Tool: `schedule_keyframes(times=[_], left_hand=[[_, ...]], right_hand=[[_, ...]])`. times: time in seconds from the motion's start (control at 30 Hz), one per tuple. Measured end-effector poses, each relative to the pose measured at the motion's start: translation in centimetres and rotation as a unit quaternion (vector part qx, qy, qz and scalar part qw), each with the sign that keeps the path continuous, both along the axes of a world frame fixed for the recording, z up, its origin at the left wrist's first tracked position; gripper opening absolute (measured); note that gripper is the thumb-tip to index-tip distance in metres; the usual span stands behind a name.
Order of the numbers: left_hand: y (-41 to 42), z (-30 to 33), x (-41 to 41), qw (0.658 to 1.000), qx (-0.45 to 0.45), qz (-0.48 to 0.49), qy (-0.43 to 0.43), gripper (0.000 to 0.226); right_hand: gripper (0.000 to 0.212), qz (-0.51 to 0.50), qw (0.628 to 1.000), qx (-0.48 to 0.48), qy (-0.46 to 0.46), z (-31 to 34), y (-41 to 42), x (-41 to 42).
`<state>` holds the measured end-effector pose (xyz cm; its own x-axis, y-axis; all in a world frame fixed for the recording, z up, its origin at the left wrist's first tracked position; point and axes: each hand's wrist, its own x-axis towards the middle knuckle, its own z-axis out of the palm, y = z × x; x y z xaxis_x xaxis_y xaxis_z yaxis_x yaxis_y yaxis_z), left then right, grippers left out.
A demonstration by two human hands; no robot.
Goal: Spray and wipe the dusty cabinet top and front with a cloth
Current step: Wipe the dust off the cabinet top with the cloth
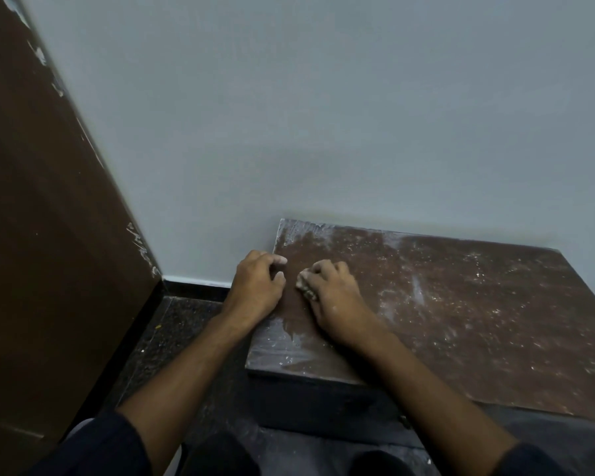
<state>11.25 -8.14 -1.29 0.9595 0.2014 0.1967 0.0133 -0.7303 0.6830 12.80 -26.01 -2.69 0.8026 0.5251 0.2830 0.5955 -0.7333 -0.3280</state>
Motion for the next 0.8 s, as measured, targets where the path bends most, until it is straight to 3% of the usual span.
schedule_keyframes(times=[0.07,0.2,0.37,0.5,0.57,0.7,0.8], left_hand=[[-0.1,0.2,-0.1,1.000,-0.002,0.001,0.002,0.025],[0.3,0.7,-0.7,0.999,-0.038,0.017,0.011,0.024],[0.2,1.0,-1.7,0.995,-0.078,0.049,0.023,0.027],[0.3,0.7,-2.6,0.995,-0.087,0.049,0.026,0.031],[0.2,0.4,-3.0,0.996,-0.073,0.054,0.026,0.032],[-0.4,-0.2,-3.1,1.000,0.023,0.019,-0.001,0.027],[-0.8,0.1,-3.1,0.998,0.060,-0.007,-0.001,0.024]], right_hand=[[0.035,0.024,1.000,0.000,0.005,0.0,-1.1,0.0],[0.030,-0.117,0.993,0.013,0.015,0.5,-2.1,2.4],[0.033,0.047,0.999,0.015,0.013,0.2,-0.8,-1.6],[0.031,-0.080,0.996,0.028,0.018,0.5,-2.2,1.2],[0.030,-0.085,0.996,0.024,0.012,0.7,-1.2,0.3],[0.032,0.029,0.999,0.025,0.010,0.2,-0.5,-3.2],[0.031,-0.060,0.998,0.025,0.019,0.3,-1.5,-0.9]])
